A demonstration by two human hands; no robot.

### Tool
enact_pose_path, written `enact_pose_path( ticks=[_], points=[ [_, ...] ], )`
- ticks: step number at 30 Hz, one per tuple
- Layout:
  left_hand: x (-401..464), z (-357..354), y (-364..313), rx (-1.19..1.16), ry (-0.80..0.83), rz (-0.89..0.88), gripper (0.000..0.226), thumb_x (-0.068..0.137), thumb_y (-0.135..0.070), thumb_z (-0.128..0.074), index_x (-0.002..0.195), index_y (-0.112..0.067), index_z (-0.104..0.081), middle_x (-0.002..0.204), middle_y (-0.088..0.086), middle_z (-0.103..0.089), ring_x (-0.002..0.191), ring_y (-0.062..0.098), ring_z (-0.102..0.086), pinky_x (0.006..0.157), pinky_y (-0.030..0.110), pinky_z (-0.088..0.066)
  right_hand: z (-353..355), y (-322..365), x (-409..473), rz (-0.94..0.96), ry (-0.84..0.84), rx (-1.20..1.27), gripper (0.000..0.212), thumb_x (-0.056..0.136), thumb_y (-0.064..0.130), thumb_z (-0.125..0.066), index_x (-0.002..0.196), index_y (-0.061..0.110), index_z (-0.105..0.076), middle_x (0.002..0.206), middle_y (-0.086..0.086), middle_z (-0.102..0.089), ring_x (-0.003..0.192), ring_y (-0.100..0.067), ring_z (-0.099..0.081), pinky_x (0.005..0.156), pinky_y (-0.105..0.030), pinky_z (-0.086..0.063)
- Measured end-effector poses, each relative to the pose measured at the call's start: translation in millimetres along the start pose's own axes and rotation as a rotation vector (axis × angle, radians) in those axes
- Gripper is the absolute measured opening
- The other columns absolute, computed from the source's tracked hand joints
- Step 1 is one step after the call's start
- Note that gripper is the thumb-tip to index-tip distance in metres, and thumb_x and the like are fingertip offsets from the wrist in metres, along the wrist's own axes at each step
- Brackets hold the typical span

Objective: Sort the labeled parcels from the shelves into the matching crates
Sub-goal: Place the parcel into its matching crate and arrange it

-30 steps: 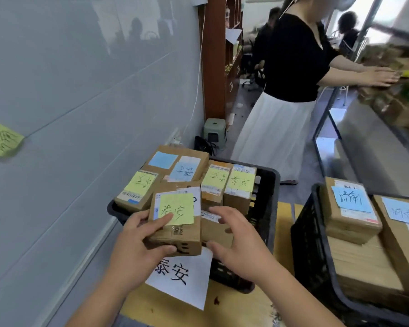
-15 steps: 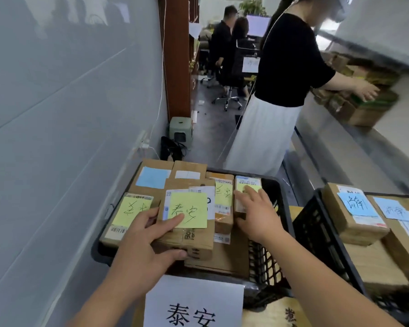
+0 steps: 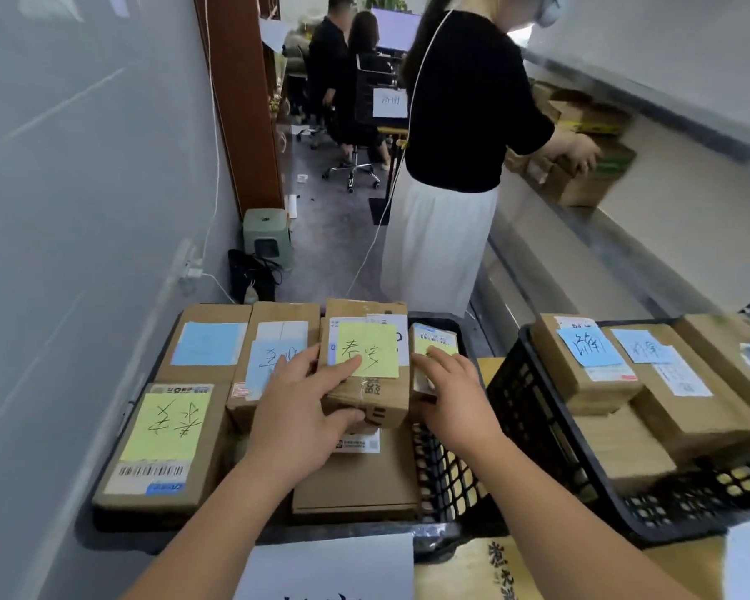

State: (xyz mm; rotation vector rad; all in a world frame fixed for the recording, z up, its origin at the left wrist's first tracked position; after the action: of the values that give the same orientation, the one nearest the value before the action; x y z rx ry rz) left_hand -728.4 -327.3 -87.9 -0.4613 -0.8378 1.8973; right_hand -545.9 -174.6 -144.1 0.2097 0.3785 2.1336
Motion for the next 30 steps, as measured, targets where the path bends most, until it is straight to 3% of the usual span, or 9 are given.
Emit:
enact_pose_path(
  ticks=[3, 6, 10, 14, 23, 28, 30],
  points=[
    [7.7, -9.7, 4.5, 0.119, 0.003, 0.043, 0.063, 0.087, -0.047, -0.073, 0.142, -0.054, -0.044, 0.157, -0.019, -0.03, 0.154, 0.031, -0.004, 0.124, 0.052, -0.013, 1.3, -1.6, -4.0, 0.025, -0.023, 0.02, 0.073, 0.087, 0.012, -0.072, 0.151, 0.032, -0.042, 0.159, 0.012, -0.037, 0.149, -0.024, -0.023, 0.121, -0.039, -0.028],
    [8.9, -12.2, 7.8, 0.131, -0.029, 0.06, 0.064, 0.088, -0.049, -0.07, 0.145, -0.051, -0.042, 0.162, -0.008, -0.031, 0.154, 0.032, -0.002, 0.123, 0.052, -0.016, 3.6, 0.6, -3.7, 0.069, -0.059, 0.057, 0.059, 0.091, 0.014, -0.07, 0.146, 0.022, -0.05, 0.157, 0.009, -0.04, 0.151, -0.021, -0.021, 0.123, -0.032, -0.02],
    [5.5, -16.6, 7.8, 0.201, -0.066, 0.038, 0.064, 0.09, -0.048, -0.068, 0.148, -0.046, -0.04, 0.162, 0.0, -0.032, 0.154, 0.034, -0.001, 0.123, 0.05, -0.013, 2.8, 8.6, -0.1, 0.163, -0.114, 0.099, 0.034, 0.087, 0.008, -0.073, 0.12, 0.014, -0.065, 0.144, 0.003, -0.054, 0.142, -0.016, -0.031, 0.122, -0.024, -0.02],
    [8.8, -15.8, 0.6, 0.265, -0.083, 0.012, 0.063, 0.093, -0.047, -0.064, 0.15, -0.041, -0.038, 0.161, 0.004, -0.034, 0.152, 0.032, -0.006, 0.12, 0.041, 0.003, 0.3, 7.1, -0.4, 0.159, -0.119, 0.147, 0.031, 0.085, 0.004, -0.075, 0.114, 0.013, -0.067, 0.142, 0.004, -0.055, 0.142, -0.016, -0.032, 0.106, 0.002, 0.001],
    [30.3, -17.8, 3.0, 0.417, -0.055, -0.07, 0.063, 0.092, -0.051, -0.064, 0.149, -0.036, -0.042, 0.154, 0.004, -0.045, 0.146, 0.025, -0.033, 0.124, 0.044, 0.005, 4.3, 5.6, 9.3, 0.188, -0.085, 0.165, 0.032, 0.086, 0.006, -0.074, 0.114, 0.016, -0.063, 0.136, 0.008, -0.053, 0.136, -0.012, -0.035, 0.109, -0.012, -0.018],
    [27.8, -18.0, 5.3, 0.5, -0.048, -0.084, 0.064, 0.092, -0.056, -0.058, 0.151, -0.041, -0.037, 0.152, 0.004, -0.047, 0.141, 0.023, -0.042, 0.126, 0.051, -0.003, 4.6, 4.4, 15.3, 0.205, -0.061, 0.179, 0.036, 0.087, 0.002, -0.068, 0.121, 0.013, -0.061, 0.141, 0.003, -0.05, 0.138, -0.015, -0.032, 0.112, -0.014, -0.021],
    [25.7, -16.3, 5.7, 0.513, -0.046, -0.082, 0.067, 0.092, -0.056, -0.058, 0.153, -0.043, -0.031, 0.155, 0.005, -0.044, 0.143, 0.025, -0.039, 0.126, 0.052, -0.005, 5.0, 3.2, 17.1, 0.209, -0.039, 0.18, 0.044, 0.088, 0.002, -0.066, 0.13, 0.016, -0.06, 0.147, 0.004, -0.046, 0.143, -0.014, -0.027, 0.113, -0.012, -0.015]
  ],
)
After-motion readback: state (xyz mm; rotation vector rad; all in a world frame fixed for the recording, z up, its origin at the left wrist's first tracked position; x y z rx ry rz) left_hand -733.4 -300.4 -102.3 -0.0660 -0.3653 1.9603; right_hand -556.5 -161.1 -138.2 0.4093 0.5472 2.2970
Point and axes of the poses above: each hand's wrist, its own x-axis towards the middle knuckle, its own z-axis out of the back of the hand, y = z × x, the point moved 3 cm from there along x, towards the middle knuckle
